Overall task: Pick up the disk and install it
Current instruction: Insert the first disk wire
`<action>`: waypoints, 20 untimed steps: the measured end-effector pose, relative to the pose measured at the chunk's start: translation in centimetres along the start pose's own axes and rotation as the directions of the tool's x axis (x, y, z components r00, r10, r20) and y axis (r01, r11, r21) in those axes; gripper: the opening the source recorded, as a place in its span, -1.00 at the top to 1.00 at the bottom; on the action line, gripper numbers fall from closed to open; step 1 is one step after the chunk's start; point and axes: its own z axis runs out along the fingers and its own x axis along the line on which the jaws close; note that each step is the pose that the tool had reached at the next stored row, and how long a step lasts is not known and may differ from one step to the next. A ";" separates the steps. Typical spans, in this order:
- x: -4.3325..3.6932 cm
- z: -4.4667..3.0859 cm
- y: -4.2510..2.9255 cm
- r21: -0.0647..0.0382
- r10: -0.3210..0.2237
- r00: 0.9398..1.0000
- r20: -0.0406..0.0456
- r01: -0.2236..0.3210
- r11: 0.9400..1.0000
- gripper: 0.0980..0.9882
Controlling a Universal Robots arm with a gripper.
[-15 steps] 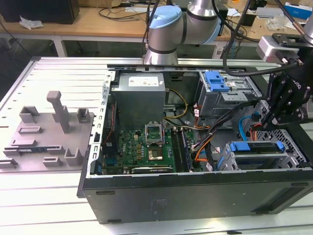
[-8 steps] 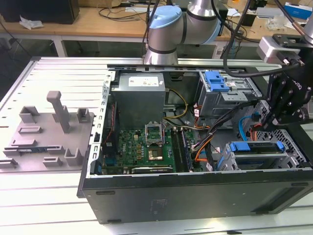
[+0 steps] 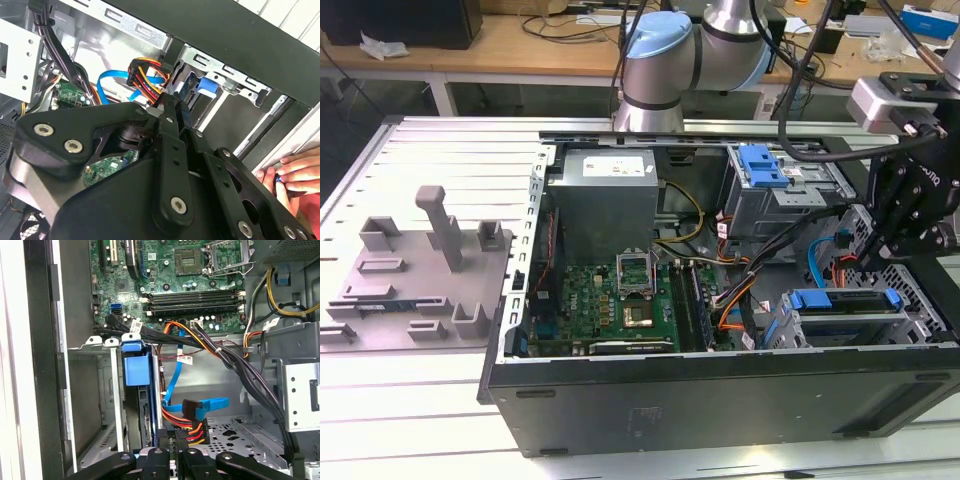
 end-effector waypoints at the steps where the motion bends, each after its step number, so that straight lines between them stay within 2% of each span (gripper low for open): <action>1: 0.07 0.00 0.03 0.000 0.000 1.000 0.000 0.000 1.000 0.85; 4: 0.26 0.01 0.12 0.000 0.000 1.000 0.000 0.000 1.000 0.85; 9: 1.10 0.09 0.09 0.000 0.000 1.000 0.000 0.000 1.000 0.85; 15: 1.27 0.16 0.07 0.000 -0.012 1.000 0.000 0.012 1.000 0.85; 20: 1.77 0.20 0.03 0.000 -0.018 1.000 0.000 0.018 1.000 0.85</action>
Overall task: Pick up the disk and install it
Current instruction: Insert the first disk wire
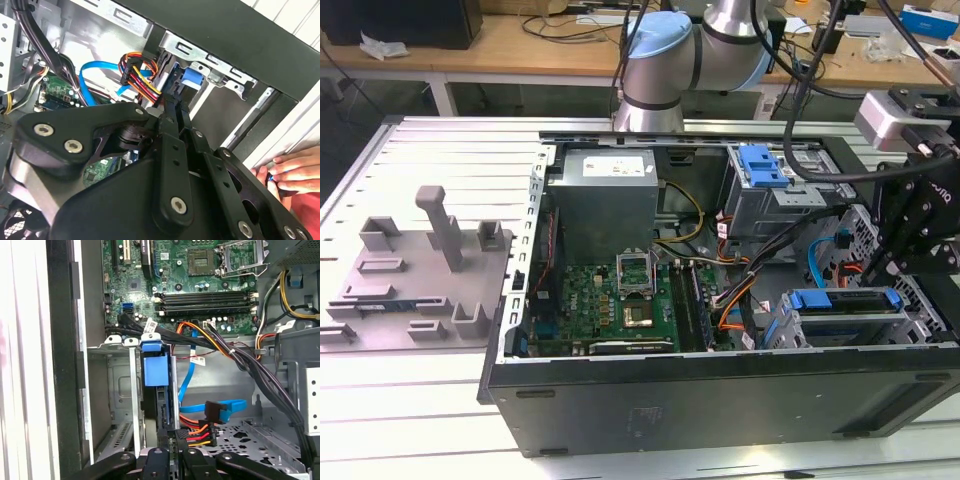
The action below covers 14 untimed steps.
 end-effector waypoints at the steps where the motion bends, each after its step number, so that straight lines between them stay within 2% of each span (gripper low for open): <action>1: 0.03 0.04 0.00 0.000 0.000 1.000 0.000 0.000 1.000 0.85; 14: 0.06 0.30 -0.03 0.000 0.000 1.000 0.000 0.000 1.000 0.85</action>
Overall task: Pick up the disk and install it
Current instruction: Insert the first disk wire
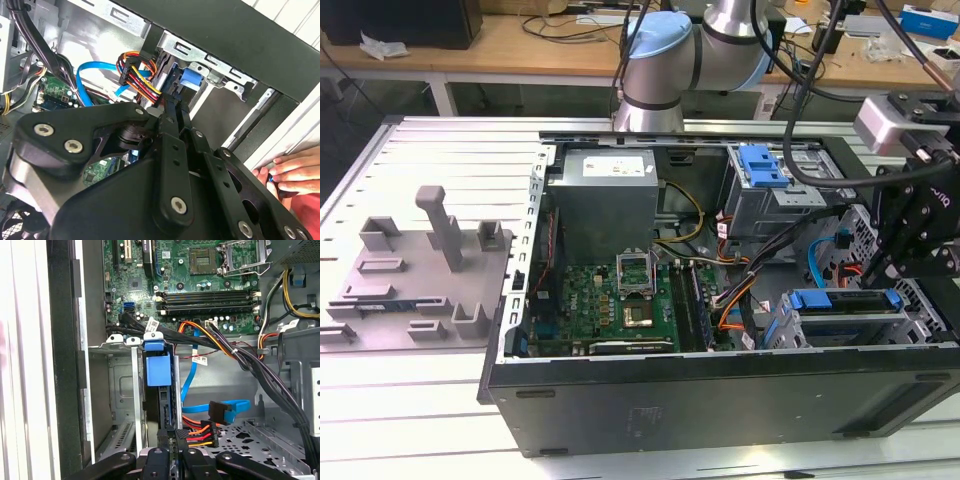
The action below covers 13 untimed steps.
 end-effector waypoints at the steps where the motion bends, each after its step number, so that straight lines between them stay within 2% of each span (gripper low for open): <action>1: 0.00 0.02 0.00 0.000 0.000 1.000 0.000 0.000 1.000 0.85; 13: -0.14 0.08 -0.05 0.000 -0.001 1.000 -0.001 0.001 1.000 0.85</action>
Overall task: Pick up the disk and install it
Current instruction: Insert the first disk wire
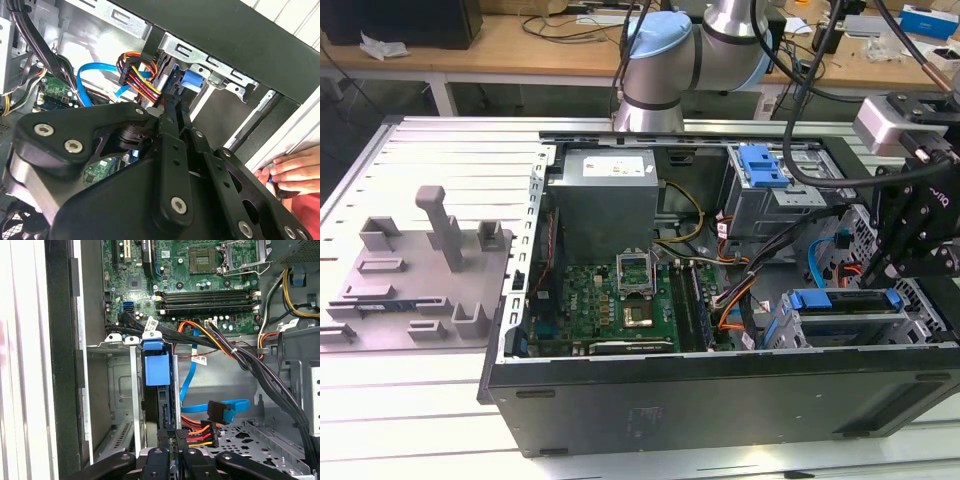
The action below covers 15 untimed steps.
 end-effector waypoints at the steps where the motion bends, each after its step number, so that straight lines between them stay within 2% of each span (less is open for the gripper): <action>1: 0.00 0.00 0.00 0.000 0.000 1.000 0.000 0.000 1.000 0.85; 4: -0.02 0.00 0.06 0.005 0.000 1.000 0.000 0.000 1.000 0.85; 5: -0.07 0.00 0.17 0.013 0.000 1.000 0.000 0.000 1.000 0.85; 7: -0.26 0.00 0.39 0.019 -0.002 1.000 0.001 0.002 1.000 0.85; 10: -0.24 0.00 0.49 0.037 -0.001 1.000 0.002 0.001 0.999 0.85; 15: -0.05 0.01 0.63 0.038 -0.001 1.000 0.002 0.001 0.999 0.85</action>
